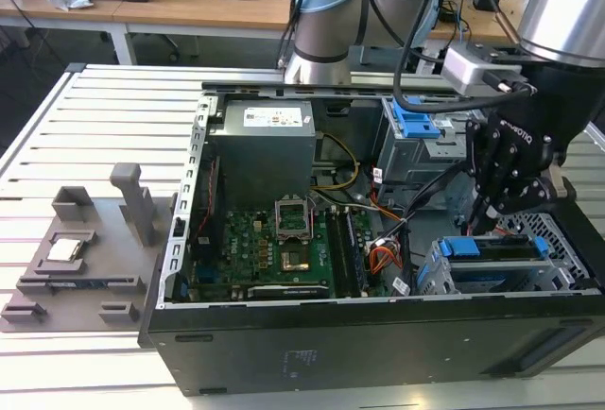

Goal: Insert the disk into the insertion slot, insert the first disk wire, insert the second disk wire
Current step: 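Insert the second disk wire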

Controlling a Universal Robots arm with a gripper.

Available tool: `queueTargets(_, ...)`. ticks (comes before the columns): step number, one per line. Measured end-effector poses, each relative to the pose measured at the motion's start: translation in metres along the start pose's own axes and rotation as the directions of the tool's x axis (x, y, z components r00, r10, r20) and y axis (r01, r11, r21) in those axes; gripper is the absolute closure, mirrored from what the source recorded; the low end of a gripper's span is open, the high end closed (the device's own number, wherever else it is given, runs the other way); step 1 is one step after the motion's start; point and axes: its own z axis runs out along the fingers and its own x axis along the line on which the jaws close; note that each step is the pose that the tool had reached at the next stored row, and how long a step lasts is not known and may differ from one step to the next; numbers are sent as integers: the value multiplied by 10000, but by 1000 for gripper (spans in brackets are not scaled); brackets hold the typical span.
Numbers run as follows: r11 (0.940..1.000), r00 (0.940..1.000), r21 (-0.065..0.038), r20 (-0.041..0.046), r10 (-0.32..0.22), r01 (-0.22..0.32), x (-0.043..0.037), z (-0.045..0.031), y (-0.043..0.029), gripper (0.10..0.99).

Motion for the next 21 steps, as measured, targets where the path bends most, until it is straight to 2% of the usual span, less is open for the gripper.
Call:
queueTargets(2, 10000, 10000, -2, 93, -6, 6, 40, 7, -18, 937)
queueTargets(3, 10000, 9999, 4, 170, -8, 8, 63, 11, -21, 937)
queueTargets(5, 10000, 9988, 30, 481, -19, 17, 104, 18, -28, 937)
queueTargets(7, 10000, 9975, 51, 712, -27, 23, 128, 22, -32, 937)
queueTargets(8, 10000, 9970, 56, 776, -29, 25, 142, 24, -33, 937)
queueTargets(10, 10000, 9950, 76, 995, -38, 31, 218, 37, -42, 937)
queueTargets(12, 10000, 9944, 80, 1059, -40, 32, 248, 41, -53, 937)
queueTargets(15, 10000, 9928, 82, 1199, -25, 15, 286, 46, -82, 937)
queueTargets(18, 10000, 9921, 53, 1251, -21, 15, 319, 55, -120, 937)
queueTargets(21, 10000, 9914, 43, 1306, -17, 12, 319, 61, -126, 937)
